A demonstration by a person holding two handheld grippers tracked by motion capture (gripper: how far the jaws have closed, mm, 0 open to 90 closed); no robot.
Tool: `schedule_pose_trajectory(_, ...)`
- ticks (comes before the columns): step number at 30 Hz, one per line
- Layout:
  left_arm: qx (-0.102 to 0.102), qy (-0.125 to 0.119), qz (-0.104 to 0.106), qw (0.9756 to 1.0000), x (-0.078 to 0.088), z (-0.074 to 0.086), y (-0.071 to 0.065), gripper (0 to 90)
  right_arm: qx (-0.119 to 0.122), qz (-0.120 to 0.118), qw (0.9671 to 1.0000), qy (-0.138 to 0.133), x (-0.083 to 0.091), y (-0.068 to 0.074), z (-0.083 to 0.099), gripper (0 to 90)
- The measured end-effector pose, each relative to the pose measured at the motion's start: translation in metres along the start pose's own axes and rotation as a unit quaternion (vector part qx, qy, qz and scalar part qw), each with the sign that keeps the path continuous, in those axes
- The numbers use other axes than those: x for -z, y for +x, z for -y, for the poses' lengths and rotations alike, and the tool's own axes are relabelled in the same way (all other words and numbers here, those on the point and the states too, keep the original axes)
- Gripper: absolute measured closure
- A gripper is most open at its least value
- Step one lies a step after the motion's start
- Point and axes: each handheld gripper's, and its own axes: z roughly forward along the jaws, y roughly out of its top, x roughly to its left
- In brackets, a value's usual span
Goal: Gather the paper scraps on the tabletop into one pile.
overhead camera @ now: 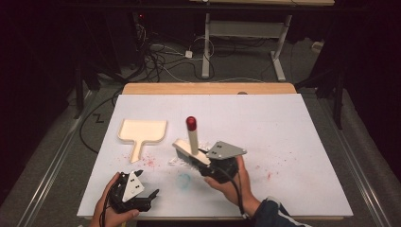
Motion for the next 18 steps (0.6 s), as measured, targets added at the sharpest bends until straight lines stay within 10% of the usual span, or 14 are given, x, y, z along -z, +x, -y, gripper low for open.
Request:
schedule_pose_trajectory(5, -0.004, 0.007, 0.006, 0.9999, 0.0, 0.001, -0.003, 17.6, 0.013, -0.02, 0.9996, 0.017, -0.029, 0.022, -0.003, 67.8)
schedule_pose_trajectory(10, 0.001, 0.001, 0.008, 1.0, 0.003, 0.002, -0.002, 17.6, 0.016, 0.011, 0.999, 0.039, -0.051, 0.022, 0.002, 67.8)
schedule_pose_trajectory(18, -0.004, 0.006, 0.013, 0.9999, 0.001, 0.002, -0.004, 17.5, -0.003, 0.057, 0.9973, 0.045, -0.028, -0.001, 0.004, 67.8)
